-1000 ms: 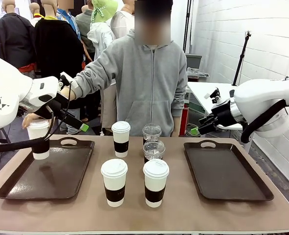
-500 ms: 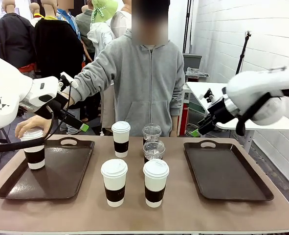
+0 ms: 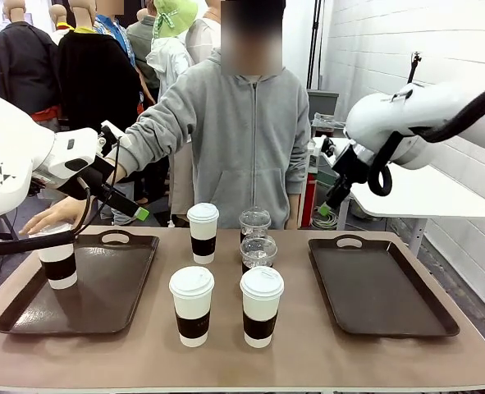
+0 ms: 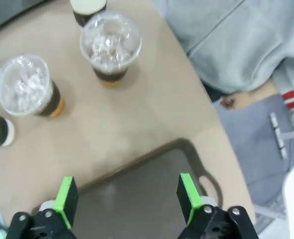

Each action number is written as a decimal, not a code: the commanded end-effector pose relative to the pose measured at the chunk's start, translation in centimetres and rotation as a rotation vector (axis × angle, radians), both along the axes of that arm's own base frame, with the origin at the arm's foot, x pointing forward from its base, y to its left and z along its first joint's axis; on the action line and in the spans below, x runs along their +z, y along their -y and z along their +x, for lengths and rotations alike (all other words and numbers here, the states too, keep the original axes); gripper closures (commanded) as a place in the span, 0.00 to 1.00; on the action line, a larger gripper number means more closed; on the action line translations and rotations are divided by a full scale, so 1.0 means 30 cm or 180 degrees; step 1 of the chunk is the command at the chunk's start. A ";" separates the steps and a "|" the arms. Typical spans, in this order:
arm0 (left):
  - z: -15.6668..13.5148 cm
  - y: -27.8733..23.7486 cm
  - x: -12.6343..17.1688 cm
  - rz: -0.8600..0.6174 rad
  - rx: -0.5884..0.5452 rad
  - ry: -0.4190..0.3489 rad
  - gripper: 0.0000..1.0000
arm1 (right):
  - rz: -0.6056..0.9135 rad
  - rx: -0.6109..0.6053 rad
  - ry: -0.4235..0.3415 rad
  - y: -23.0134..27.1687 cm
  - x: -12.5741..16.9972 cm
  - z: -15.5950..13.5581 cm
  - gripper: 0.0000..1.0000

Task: Distribute the coffee onto the tray.
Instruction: Pick up one iced Americano and place it on the right Handle tray.

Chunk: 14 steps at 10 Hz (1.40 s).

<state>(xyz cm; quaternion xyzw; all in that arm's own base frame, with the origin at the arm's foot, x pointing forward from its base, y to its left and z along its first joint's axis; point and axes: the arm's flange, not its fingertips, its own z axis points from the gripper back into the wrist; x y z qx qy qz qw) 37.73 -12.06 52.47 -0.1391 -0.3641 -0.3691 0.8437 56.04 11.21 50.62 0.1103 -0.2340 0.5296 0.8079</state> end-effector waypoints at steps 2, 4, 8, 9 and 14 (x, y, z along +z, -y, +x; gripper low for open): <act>0.003 -0.006 -0.002 -0.0017 -0.0007 -0.0007 0.00 | 0.0718 0.0166 0.0179 0.048 -0.098 0.046 0.00; 0.003 -0.006 -0.002 -0.0017 -0.0007 -0.0007 0.00 | 0.1158 0.0293 0.0370 0.068 -0.149 0.060 0.00; 0.003 -0.006 -0.002 -0.0017 -0.0007 -0.0007 0.00 | 0.1788 0.0501 0.0583 0.099 -0.251 0.079 0.00; 0.003 -0.006 -0.002 -0.0017 -0.0007 -0.0007 0.00 | 0.1848 0.0432 0.0543 0.107 -0.274 0.072 0.00; 0.003 -0.006 -0.002 -0.0017 -0.0007 -0.0007 0.00 | 0.1601 0.0363 0.0548 0.088 -0.208 0.087 0.00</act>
